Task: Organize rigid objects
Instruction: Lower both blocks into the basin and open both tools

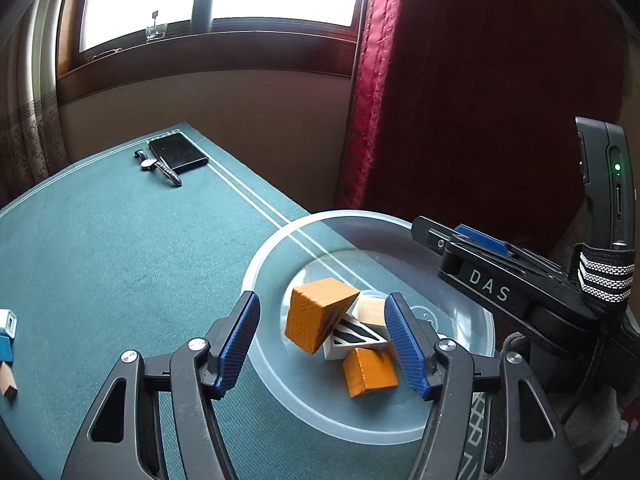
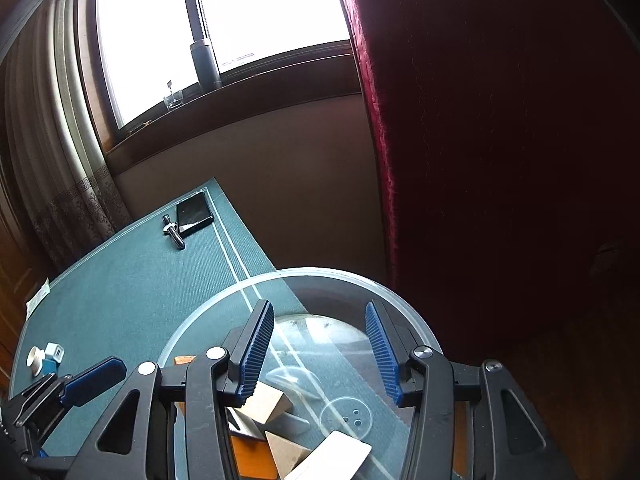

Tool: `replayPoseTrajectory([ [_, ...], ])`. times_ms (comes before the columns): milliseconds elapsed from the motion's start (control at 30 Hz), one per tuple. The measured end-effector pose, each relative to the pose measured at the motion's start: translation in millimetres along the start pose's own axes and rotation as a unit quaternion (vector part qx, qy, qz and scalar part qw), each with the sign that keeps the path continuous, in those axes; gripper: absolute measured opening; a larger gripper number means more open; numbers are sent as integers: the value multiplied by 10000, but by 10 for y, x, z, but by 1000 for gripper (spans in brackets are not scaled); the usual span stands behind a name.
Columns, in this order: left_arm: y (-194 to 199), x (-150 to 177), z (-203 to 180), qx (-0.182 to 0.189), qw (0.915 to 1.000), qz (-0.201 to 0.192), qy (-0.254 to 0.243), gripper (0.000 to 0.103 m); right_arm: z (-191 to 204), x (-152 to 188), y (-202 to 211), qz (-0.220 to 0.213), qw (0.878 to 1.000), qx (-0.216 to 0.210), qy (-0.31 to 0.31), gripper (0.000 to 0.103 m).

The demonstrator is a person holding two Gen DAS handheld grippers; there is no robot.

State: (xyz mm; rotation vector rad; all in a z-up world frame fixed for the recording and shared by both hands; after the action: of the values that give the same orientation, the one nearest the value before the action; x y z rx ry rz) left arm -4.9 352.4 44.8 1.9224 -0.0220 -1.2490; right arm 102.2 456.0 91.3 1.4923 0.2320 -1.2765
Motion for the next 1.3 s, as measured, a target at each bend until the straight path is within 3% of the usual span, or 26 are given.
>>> replayPoseTrajectory([
  [700,45,149,466,-665,9967,86,448,71,233,119,-45,104,9992,-213,330,57],
  [1233,211,227,810,-1043,9917,-12,747,71,668,253,169,-377,9918,-661,1030,58],
  [1300,232,243,864,-1077,9909,-14,804,71,734,286,189,-399,9899,-754,1128,64],
])
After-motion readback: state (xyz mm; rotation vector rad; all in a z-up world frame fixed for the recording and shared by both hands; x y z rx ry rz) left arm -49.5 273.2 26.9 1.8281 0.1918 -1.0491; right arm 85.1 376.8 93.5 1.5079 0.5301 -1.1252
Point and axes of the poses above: each gripper's, at about its wrist camera, not at the fingertips, and y roughly against the way its jaws point, z to its left, x to its underside, the point moved 5 cm from there along -y, roughly the way its jaws point, and after that the axes turned 1 degree about x, right-handed, at the moved point
